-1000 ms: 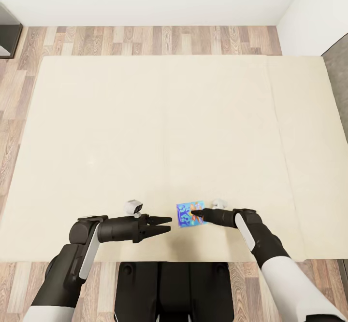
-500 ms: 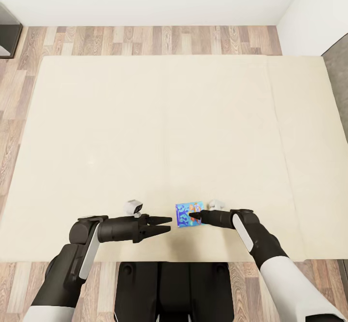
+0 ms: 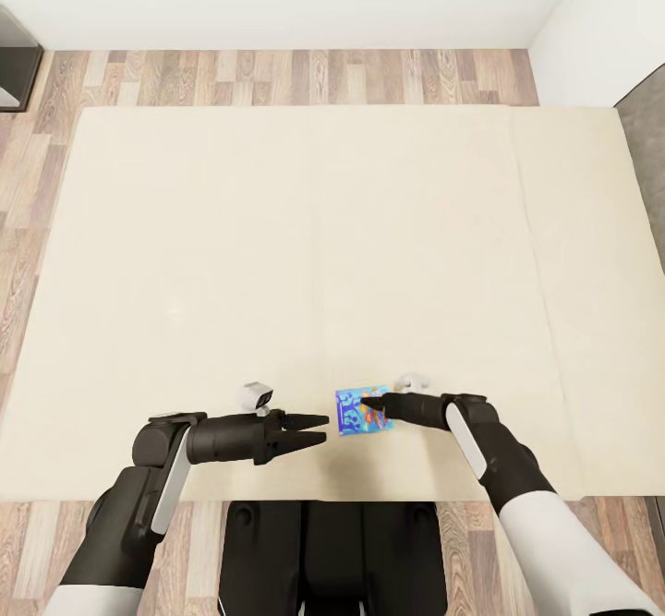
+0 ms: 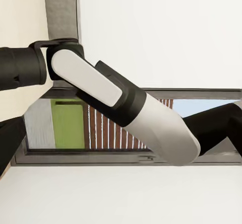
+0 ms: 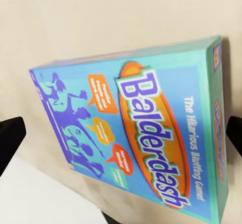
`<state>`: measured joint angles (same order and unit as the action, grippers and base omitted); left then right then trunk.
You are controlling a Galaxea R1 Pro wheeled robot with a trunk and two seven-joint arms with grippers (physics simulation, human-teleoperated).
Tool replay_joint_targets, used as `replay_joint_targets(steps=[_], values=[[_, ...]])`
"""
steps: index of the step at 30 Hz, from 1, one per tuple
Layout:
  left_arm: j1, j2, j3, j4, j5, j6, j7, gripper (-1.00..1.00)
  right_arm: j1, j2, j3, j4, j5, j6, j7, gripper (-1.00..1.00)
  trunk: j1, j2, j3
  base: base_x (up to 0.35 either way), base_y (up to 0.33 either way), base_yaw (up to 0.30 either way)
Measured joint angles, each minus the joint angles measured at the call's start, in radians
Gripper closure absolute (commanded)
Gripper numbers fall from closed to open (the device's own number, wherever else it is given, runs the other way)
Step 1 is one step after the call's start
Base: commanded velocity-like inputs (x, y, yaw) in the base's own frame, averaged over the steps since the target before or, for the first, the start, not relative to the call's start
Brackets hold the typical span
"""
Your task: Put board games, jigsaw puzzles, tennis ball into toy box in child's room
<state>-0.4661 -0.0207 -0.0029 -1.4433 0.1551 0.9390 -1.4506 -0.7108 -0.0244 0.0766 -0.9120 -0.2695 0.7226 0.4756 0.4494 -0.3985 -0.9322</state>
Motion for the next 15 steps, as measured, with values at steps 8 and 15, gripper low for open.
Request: replay_joint_targets(steps=[8, 15], values=[[0.0, 0.0, 0.0, 0.0, 0.0, 0.0, 0.001, -1.0, 0.002, 0.0, 0.001, -0.009, 0.0, 0.0, 0.0, -1.0, 0.0, 0.0, 0.0, 0.0, 0.0, 0.0], [0.0, 0.0, 0.0, 0.0, 0.0, 0.0, 0.001, -1.0, 0.003, 0.002, 0.001, -0.01, 0.001, 0.0, -0.001, -1.0, 0.0, 0.0, 0.004, 0.0, 0.0, 0.0]])
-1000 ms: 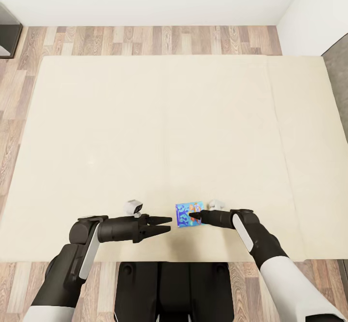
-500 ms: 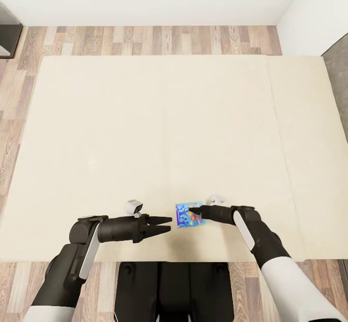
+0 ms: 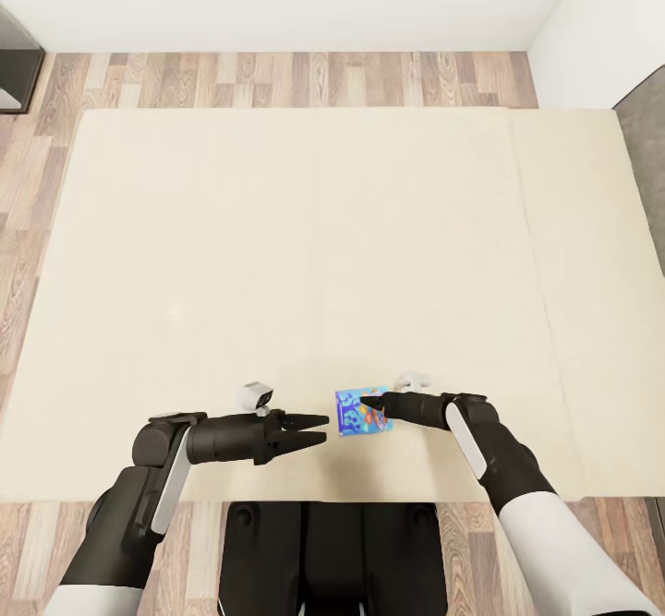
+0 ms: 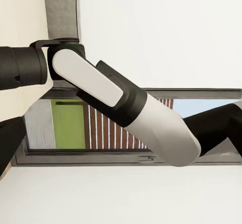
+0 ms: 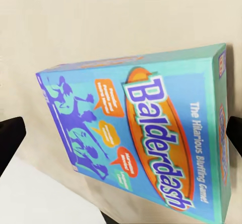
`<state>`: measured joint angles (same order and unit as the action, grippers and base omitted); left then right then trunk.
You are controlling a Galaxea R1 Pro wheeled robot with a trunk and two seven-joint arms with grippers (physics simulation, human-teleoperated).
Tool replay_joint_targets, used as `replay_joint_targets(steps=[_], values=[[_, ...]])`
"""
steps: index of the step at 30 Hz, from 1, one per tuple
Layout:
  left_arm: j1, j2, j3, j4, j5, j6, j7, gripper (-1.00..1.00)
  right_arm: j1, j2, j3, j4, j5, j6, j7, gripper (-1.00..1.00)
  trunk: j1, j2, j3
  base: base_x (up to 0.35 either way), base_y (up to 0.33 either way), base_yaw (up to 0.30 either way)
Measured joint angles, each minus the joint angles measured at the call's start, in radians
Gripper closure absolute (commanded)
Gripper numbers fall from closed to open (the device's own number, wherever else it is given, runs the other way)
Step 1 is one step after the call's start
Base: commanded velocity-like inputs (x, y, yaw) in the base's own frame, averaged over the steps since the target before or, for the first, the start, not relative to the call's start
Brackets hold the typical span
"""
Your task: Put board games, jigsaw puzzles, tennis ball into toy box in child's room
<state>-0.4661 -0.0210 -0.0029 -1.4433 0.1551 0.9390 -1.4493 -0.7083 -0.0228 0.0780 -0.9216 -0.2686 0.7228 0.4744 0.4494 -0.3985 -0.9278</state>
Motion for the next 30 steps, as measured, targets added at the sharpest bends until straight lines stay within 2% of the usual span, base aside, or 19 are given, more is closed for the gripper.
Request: replay_joint_targets(steps=[30], values=[[0.0, 0.0, 0.0, 0.0, 0.0, 0.0, 0.0, -1.0, 0.0, 0.002, 0.001, 0.007, -0.003, -0.002, 0.0, -1.0, 0.0, 0.0, 0.005, 0.0, 0.0, 0.0]])
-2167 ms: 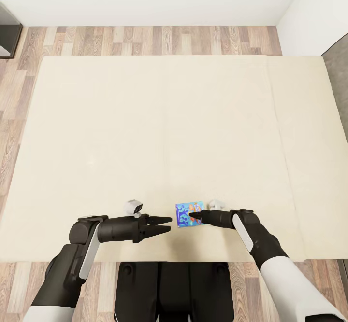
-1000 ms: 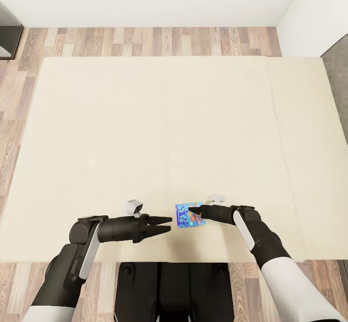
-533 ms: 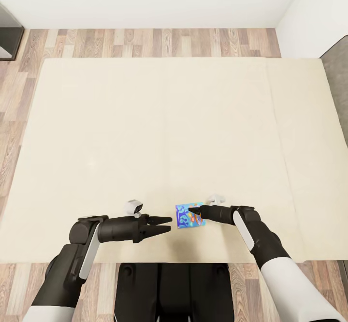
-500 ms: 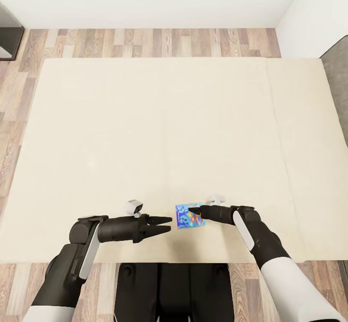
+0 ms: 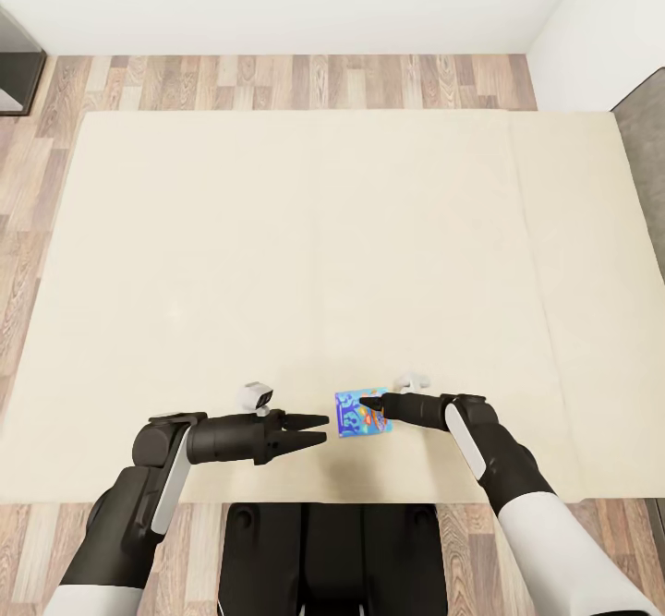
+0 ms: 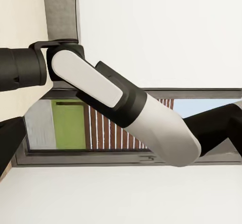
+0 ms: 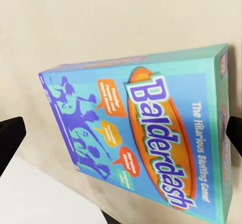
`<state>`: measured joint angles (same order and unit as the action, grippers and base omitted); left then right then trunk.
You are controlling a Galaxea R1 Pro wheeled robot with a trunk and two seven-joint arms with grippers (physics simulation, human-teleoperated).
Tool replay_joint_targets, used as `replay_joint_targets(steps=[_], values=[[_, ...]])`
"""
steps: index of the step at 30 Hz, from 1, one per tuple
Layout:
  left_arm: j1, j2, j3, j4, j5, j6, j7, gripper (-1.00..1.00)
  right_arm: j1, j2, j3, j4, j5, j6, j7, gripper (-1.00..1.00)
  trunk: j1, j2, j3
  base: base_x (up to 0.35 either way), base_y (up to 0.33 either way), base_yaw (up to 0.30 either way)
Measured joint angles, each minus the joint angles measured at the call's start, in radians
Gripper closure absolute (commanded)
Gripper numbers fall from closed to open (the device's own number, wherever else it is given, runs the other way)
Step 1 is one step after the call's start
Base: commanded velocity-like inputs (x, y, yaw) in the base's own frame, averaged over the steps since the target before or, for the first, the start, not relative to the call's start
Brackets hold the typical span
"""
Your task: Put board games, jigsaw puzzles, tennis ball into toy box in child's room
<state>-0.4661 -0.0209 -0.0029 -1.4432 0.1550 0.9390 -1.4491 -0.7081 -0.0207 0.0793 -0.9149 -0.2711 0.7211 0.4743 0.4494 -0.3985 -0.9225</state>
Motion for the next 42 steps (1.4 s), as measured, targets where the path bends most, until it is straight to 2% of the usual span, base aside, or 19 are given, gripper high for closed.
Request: replay_joint_targets(steps=[42], values=[[0.0, 0.001, 0.0, 0.0, 0.0, 0.0, -0.001, -1.0, 0.0, 0.001, 0.0, 0.002, -0.002, 0.002, 0.005, -1.0, 0.0, 0.0, 0.0, 0.0, 0.0, 0.0]])
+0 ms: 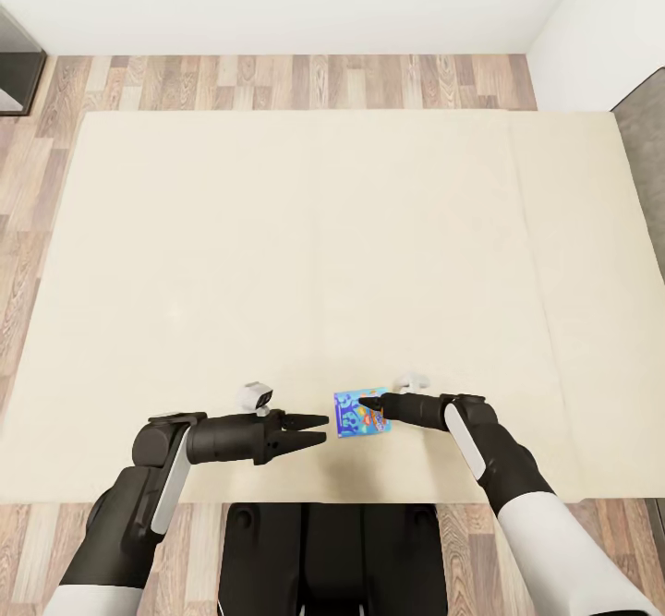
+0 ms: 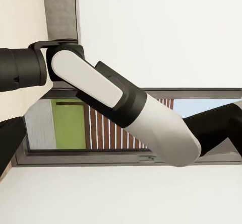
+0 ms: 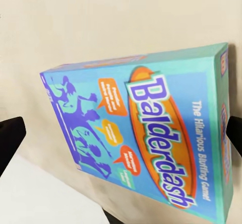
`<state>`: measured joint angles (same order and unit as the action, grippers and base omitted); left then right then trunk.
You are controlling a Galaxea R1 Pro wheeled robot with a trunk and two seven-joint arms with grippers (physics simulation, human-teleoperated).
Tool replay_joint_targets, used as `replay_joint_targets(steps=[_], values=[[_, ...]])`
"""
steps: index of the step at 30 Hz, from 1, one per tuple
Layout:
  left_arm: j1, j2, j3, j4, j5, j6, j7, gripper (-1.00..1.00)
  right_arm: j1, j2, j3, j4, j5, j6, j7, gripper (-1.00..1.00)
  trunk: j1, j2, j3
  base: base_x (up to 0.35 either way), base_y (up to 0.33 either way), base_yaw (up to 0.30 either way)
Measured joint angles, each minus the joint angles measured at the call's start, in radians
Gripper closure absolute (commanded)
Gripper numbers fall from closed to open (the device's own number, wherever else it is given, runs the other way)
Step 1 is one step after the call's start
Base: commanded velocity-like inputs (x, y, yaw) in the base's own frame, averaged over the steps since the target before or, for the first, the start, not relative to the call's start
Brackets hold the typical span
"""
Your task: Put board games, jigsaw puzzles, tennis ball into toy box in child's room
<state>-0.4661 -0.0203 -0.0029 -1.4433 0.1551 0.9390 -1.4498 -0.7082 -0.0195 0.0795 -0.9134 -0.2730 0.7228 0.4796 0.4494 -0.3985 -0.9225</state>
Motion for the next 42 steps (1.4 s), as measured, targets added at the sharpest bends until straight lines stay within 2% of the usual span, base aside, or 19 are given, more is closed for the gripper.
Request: replay_joint_targets(steps=[42], values=[[0.0, 0.0, 0.0, 0.0, 0.0, 0.0, -0.001, -1.0, 0.001, 0.0, 0.001, 0.0, 0.001, 0.0, -0.001, -1.0, 0.0, 0.0, 0.0, 0.0, 0.056, 0.0]])
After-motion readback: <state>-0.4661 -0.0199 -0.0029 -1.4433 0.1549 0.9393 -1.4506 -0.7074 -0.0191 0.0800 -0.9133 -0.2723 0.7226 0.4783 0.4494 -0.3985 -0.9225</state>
